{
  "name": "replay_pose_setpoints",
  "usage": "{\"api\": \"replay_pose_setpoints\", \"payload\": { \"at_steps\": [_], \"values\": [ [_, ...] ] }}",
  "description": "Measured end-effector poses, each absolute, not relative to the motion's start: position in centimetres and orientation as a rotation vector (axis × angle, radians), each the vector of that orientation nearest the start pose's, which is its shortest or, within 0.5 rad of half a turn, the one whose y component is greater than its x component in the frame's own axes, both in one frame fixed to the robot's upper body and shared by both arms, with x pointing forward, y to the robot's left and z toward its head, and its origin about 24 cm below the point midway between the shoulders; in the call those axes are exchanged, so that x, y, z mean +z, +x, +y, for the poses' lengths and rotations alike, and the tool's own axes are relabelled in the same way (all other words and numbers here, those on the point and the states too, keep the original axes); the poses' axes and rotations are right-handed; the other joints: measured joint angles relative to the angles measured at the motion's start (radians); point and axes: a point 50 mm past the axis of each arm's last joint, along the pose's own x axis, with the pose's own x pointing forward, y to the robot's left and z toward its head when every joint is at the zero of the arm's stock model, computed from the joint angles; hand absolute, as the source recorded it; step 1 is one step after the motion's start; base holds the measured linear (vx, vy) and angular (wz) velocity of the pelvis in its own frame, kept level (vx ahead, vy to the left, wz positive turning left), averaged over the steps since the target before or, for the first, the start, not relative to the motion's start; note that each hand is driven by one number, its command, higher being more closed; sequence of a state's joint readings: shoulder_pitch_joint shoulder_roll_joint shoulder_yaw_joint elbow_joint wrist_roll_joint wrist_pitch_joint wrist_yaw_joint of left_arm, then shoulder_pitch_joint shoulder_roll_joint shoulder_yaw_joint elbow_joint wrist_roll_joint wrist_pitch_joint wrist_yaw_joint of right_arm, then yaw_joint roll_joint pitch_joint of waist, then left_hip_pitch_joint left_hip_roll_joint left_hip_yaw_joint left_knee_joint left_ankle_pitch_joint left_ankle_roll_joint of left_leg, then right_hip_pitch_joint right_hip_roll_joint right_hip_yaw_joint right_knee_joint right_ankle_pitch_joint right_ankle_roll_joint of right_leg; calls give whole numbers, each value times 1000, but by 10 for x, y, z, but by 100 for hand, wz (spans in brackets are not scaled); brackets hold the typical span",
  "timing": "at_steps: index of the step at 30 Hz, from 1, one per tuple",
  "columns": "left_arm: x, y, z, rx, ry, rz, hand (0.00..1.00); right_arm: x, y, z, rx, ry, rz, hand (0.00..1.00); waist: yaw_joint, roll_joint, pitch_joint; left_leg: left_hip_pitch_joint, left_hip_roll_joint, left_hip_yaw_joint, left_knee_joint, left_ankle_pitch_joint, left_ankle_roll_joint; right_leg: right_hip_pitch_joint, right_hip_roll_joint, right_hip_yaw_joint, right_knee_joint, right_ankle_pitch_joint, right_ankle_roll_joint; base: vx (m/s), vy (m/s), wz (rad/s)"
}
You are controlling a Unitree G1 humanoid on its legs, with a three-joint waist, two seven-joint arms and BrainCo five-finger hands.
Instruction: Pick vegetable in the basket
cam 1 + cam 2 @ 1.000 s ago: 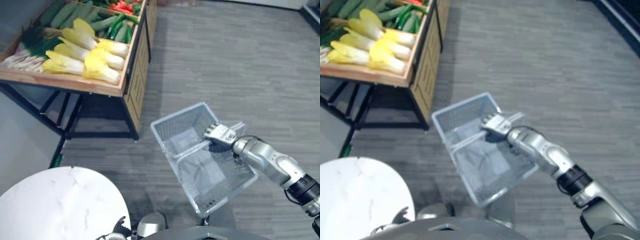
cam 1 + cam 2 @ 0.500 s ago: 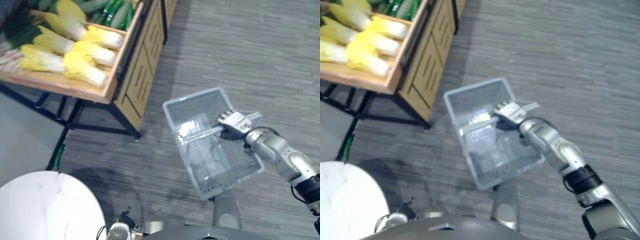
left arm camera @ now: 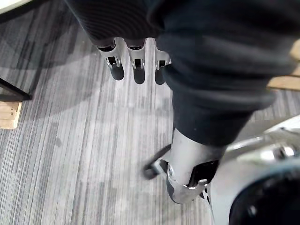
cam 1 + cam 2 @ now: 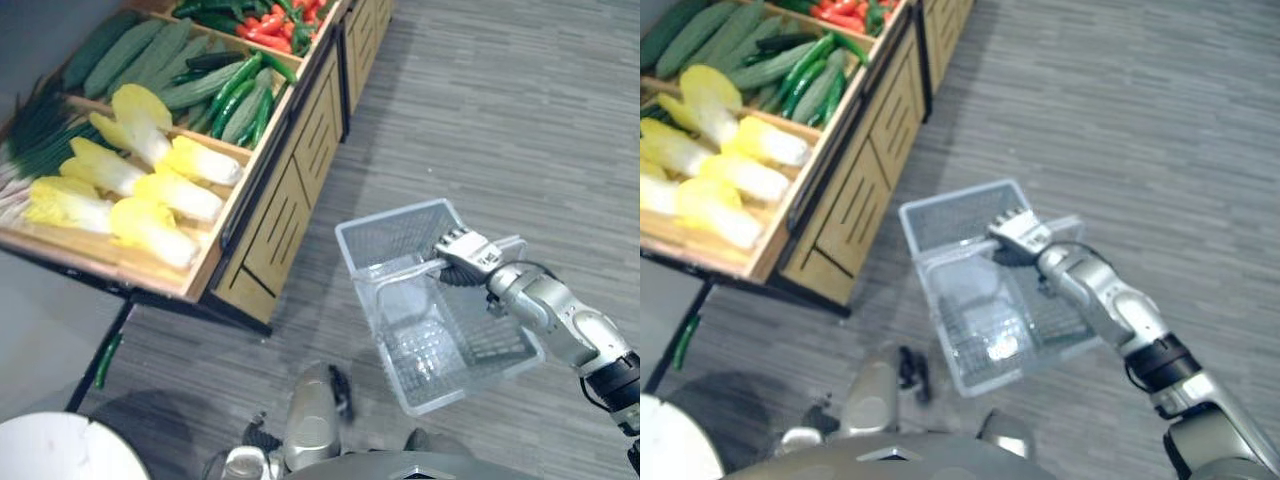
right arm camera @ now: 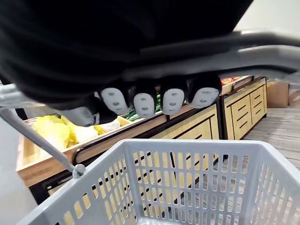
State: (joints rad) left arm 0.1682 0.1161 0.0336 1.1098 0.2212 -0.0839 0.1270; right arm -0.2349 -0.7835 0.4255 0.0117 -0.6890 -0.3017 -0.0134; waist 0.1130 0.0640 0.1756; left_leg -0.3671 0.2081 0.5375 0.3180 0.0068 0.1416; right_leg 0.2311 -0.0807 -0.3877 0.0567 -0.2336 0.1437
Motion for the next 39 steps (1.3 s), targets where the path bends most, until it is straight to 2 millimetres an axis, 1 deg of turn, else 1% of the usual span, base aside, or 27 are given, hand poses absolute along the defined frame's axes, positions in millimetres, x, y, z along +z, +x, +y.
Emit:
{"api": "replay_pose_setpoints", "payload": {
  "at_steps": [1, 3, 5, 6, 8, 9, 10, 11, 12, 13, 14, 15, 16, 18, 22, 23, 25, 26, 27, 28, 29, 30, 31, 32, 34, 37, 39],
  "values": [
    [-164, 61, 217, 107, 351, 1165, 0, 83, 264, -168, 575, -1436, -421, 100, -8, -59, -1, 6, -61, 7, -27, -7, -44, -1, -37, 12, -21, -2, -14, 503, 157, 50],
    [-162, 70, 220, 111, 363, 1135, 0, 87, 269, -170, 564, -1454, -429, 100, 12, -69, 4, 9, -82, 4, -8, -44, -15, 10, -29, 39, -52, 18, -3, 383, 71, 29],
    [-164, 67, 215, 124, 340, 1145, 0, 91, 274, -169, 566, -1467, -444, 100, 38, -73, 8, 55, -89, 34, 35, -87, 39, 68, -37, 6, -79, 64, -21, 318, -19, -11],
    [-164, 61, 217, 149, 326, 1159, 0, 91, 275, -167, 574, -1468, -451, 100, 48, -74, 9, 100, -91, 36, 40, -102, 37, 95, -45, 10, -58, 104, -15, 402, 34, -26],
    [-166, 50, 216, 162, 314, 1187, 0, 88, 274, -162, 594, -1458, -462, 100, 59, -69, 3, 176, -87, 27, -14, -150, -35, 38, -59, 41, 157, 110, -8, 275, 114, -25],
    [-166, 39, 219, 168, 318, 1214, 0, 84, 272, -156, 612, -1440, -466, 100, 53, -75, -13, 222, -93, 27, -75, -151, -67, -81, -102, 83, 431, 131, 37, 236, 99, -7],
    [-166, 30, 224, 172, 332, 1239, 0, 82, 271, -150, 616, -1414, -472, 100, 47, -109, -14, 269, -114, 25, -128, -148, -74, -204, -146, 157, 681, 240, 135, 245, 63, 8],
    [-166, 28, 227, 174, 343, 1244, 0, 81, 271, -148, 618, -1402, -472, 100, 39, -130, -11, 289, -127, 14, -141, -148, -74, -254, -156, 189, 773, 318, 137, 292, 10, 55],
    [-165, 25, 234, 170, 368, 1266, 0, 77, 270, -146, 621, -1384, -460, 100, 18, -155, -3, 322, -156, -36, -162, -149, -73, -323, -180, 212, 933, 356, 135, 353, -20, 109],
    [-165, 27, 233, 155, 377, 1265, 0, 69, 269, -150, 624, -1380, -418, 100, 9, -162, 0, 366, -178, -101, -179, -149, -67, -363, -193, 205, 1037, 306, 52, 372, -45, 135],
    [-165, 29, 232, 147, 380, 1257, 0, 64, 267, -154, 626, -1381, -394, 100, 3, -155, 2, 388, -181, -136, -185, -153, -66, -373, -194, 195, 1056, 271, 4, 389, -90, 156],
    [-165, 31, 229, 128, 389, 1251, 0, 55, 263, -159, 630, -1377, -350, 100, -4, -139, 5, 426, -180, -201, -198, -159, -70, -398, -195, 167, 1042, 199, -57, 379, -132, 150],
    [-165, 31, 229, 126, 388, 1252, 0, 50, 260, -163, 635, -1386, -322, 100, -9, -131, 2, 442, -177, -251, -205, -163, -76, -422, -200, 154, 993, 153, -90, 435, -199, 206],
    [-165, 33, 229, 133, 377, 1248, 0, 43, 255, -172, 628, -1392, -269, 100, -25, -118, 3, 453, -161, -363, -201, -177, -101, -471, -208, 165, 754, 115, -109, 397, -275, 177],
    [-165, 43, 227, 115, 388, 1219, 0, 42, 260, -187, 578, -1410, -218, 100, -20, -82, 6, 431, -81, -547, -122, -249, -198, -515, -200, 353, 307, 150, -56, 400, -419, 126],
    [-164, 44, 228, 129, 380, 1216, 0, 44, 261, -190, 554, -1408, -215, 100, -21, -83, 1, 425, -43, -598, -105, -275, -256, -524, -206, 402, 197, 166, -32, 488, -649, 125],
    [-163, 39, 234, 156, 374, 1226, 0, 44, 259, -192, 536, -1401, -212, 100, -21, -95, -7, 421, -17, -644, -105, -295, -295, -522, -208, 420, 154, 171, -22, 361, -605, 106],
    [-162, 37, 243, 170, 390, 1234, 0, 42, 256, -199, 522, -1403, -185, 100, -31, -98, -16, 423, 16, -705, -114, -305, -326, -523, -193, 409, 209, 253, 111, 322, -605, 127],
    [-165, 39, 231, 170, 353, 1236, 0, 37, 252, -211, 498, -1415, -128, 100, -26, -57, -24, 419, 70, -730, -123, -267, -332, -529, -164, 342, 275, 197, 80, 406, -690, 145],
    [-166, 35, 229, 219, 316, 1245, 0, 31, 250, -218, 490, -1431, -79, 100, -27, -43, -34, 402, 97, -737, -145, -158, -329, -533, -154, 288, 329, 151, 49, 345, -606, 101],
    [-166, 32, 230, 238, 300, 1251, 0, 31, 250, -221, 484, -1442, -62, 100, -26, -41, -34, 395, 108, -741, -166, -100, -328, -532, -152, 264, 351, 134, 33, 341, -588, 111],
    [-166, 29, 231, 279, 267, 1262, 0, 32, 250, -229, 466, -1468, -37, 100, -34, -32, -39, 364, 134, -739, -203, 20, -316, -516, -147, 195, 364, 112, 0, 305, -569, 128],
    [-166, 28, 231, 324, 226, 1261, 0, 35, 251, -237, 434, -1471, -24, 100, -49, -35, -38, 331, 150, -713, -219, 118, -273, -488, -150, 124, 348, 100, -22, 290, -507, 139],
    [-167, 27, 231, 351, 202, 1264, 0, 36, 250, -240, 416, -1467, -16, 100, -55, -37, -37, 308, 152, -682, -202, 140, -257, -468, -148, 90, 330, 95, -33, 307, -533, 134],
    [-168, 19, 230, 399, 151, 1292, 0, 31, 242, -249, 380, -1439, 41, 100, -57, -50, -34, 264, 145, -446, -94, 109, -236, -370, -136, -10, 265, 88, -55, 222, -367, 118],
    [-167, 14, 233, 419, 143, 1301, 0, 17, 229, -247, 388, -1383, 85, 100, -66, -79, -37, 271, 138, -173, -68, 78, -206, -288, -124, -102, 202, 87, -57, 128, -159, 102],
    [-167, 12, 232, 414, 145, 1308, 0, 12, 223, -247, 385, -1355, 104, 100, -72, -74, -39, 278, 131, -131, -119, 83, -213, -272, -118, -137, 179, 89, -53, 43, 14, 66]
  ]
}}
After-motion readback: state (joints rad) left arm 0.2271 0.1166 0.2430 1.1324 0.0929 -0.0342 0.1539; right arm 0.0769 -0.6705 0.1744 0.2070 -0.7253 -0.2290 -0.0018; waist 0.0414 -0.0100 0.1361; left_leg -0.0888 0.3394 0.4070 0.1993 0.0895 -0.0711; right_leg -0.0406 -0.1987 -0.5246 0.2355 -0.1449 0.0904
